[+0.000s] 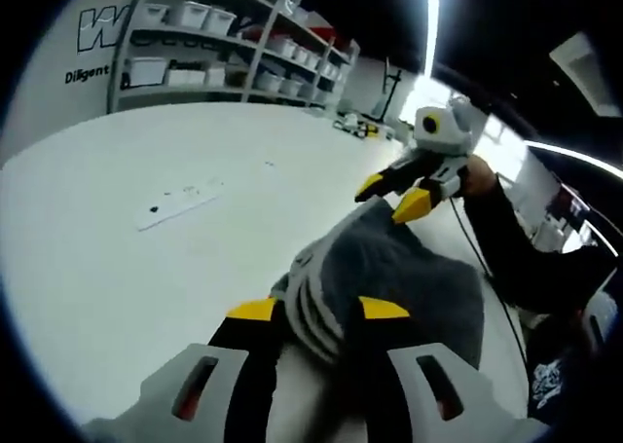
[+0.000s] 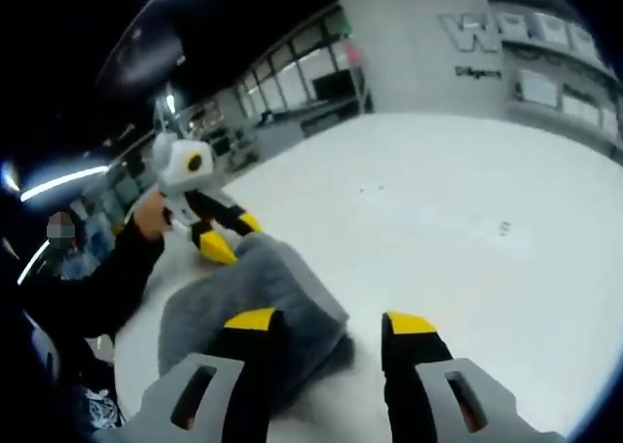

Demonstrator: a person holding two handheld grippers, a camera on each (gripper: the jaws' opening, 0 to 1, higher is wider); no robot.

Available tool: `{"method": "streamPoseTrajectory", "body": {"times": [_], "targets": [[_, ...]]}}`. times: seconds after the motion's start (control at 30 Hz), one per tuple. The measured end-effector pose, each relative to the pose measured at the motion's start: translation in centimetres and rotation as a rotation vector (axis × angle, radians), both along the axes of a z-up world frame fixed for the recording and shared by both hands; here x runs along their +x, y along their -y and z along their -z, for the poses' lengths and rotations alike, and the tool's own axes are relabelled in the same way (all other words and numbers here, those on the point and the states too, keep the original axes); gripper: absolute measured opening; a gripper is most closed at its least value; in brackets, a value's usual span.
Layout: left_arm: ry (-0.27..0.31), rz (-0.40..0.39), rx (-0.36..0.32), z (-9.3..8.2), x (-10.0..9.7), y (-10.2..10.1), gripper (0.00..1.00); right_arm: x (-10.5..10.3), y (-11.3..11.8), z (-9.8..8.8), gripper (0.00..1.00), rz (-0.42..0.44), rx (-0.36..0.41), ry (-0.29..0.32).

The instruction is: Open the folded towel by lifting each exposed corner and separating the folded layers until the towel lies flat within the target outline without major curled edges

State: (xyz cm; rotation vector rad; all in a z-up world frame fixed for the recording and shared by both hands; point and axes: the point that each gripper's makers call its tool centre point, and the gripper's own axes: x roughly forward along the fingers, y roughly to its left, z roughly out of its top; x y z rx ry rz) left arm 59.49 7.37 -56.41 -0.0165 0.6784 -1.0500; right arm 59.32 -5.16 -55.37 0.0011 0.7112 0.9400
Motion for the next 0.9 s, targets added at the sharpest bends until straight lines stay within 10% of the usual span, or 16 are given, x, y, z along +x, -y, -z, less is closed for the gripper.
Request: {"method": "streamPoseTrajectory", "body": {"times": [0.3, 0.9], "targets": [[-0.012, 0.001, -0.023, -0.4, -0.6, 0.3, 0.07, -0.5, -0.9, -0.3, 0.21, -0.036, 0.034, -0.022], [0.02, 0.038, -0.064, -2.2, -1.4, 0.4, 0.04, -1.6, -1.6, -3.0, 0.04, -0.118, 0.107, 0.046]]}}
